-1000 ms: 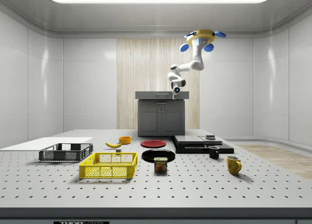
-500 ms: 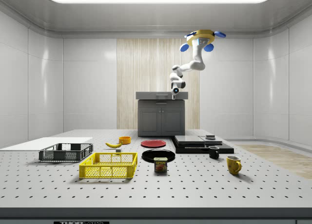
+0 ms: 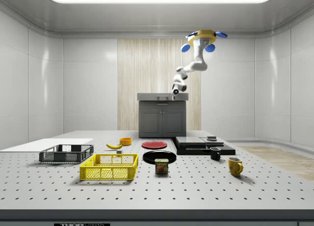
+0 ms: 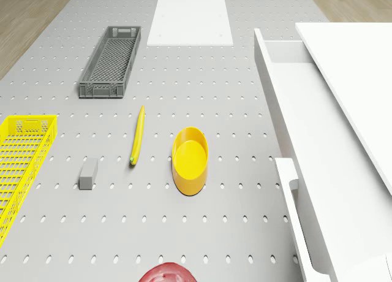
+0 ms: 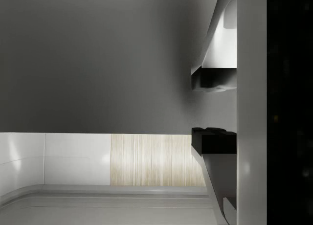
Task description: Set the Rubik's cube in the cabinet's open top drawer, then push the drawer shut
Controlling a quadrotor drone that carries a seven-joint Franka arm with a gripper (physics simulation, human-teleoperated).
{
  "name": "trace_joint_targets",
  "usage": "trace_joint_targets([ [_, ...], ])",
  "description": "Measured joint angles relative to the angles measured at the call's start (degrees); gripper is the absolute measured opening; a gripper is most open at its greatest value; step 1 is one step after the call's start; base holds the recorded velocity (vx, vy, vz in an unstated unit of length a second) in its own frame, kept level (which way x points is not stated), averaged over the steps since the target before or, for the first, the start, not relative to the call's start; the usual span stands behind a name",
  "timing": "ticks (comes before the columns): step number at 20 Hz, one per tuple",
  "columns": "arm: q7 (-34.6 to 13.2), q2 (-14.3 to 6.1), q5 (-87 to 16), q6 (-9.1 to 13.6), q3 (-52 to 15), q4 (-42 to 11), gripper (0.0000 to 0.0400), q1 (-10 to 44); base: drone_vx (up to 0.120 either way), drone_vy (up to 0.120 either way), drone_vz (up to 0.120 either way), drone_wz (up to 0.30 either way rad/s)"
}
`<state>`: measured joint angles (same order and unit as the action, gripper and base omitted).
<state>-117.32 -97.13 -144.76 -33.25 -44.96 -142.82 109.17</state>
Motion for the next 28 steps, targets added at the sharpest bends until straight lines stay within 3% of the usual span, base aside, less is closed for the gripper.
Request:
trace_joint_targets([
  [11,11.0,-0.7,-17.0,-5.4,2.5,-0.4,0.0105,-11.2,0.0,0.0,0.0,0.0],
  [17,12.7,-1.6,-19.5,-7.7,2.9,0.1,0.0105,-13.5,0.0,0.0,0.0,0.0],
  [20,13.1,-1.9,-20.1,-8.5,2.9,0.5,0.0105,-14.1,0.0,0.107,0.0,0.0],
  [28,13.5,-1.9,-20.4,-9.2,2.9,1.1,0.0105,-14.6,0.0,0.025,0.0,0.0],
])
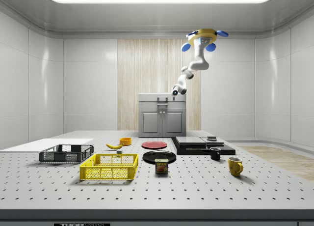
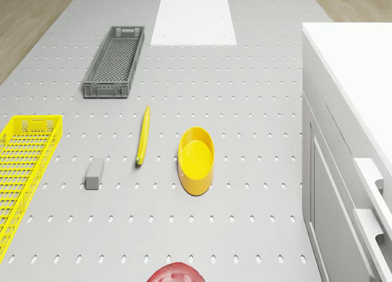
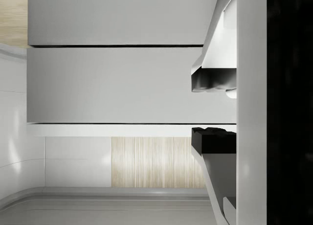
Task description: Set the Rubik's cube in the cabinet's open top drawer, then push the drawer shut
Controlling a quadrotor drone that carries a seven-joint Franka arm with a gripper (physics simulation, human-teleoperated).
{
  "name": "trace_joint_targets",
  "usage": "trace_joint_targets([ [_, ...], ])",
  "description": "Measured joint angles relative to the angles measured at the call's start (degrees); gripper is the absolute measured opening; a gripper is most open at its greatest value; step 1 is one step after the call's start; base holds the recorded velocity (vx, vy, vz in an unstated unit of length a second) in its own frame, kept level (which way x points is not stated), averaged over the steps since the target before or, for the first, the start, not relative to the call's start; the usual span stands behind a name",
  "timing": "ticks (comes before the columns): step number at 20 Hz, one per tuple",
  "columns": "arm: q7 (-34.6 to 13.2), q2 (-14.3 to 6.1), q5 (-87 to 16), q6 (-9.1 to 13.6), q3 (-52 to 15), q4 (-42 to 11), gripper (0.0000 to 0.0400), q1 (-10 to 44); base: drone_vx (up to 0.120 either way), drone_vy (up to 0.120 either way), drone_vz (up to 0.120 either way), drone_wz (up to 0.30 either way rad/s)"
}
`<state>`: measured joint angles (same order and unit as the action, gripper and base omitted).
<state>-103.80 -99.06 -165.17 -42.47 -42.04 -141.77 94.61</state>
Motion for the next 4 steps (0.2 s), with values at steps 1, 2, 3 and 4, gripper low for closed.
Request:
trace_joint_targets([
  [1,0.0,0.0,0.1,0.0,0.0,0.0,0.0105,0.0,0.0,0.0,0.0,0.0],
  [2,0.0,0.0,0.0,-0.1,0.0,0.1,0.0105,0.0,0.0,0.0,0.0,0.0],
  [3,-0.1,-0.1,0.1,-0.1,0.0,0.1,0.0105,0.0,0.0,0.0,0.0,0.0],
  [4,-0.1,0.0,0.1,-0.1,0.0,0.1,0.0105,0.0,0.0,0.0,0.0,0.0],
])
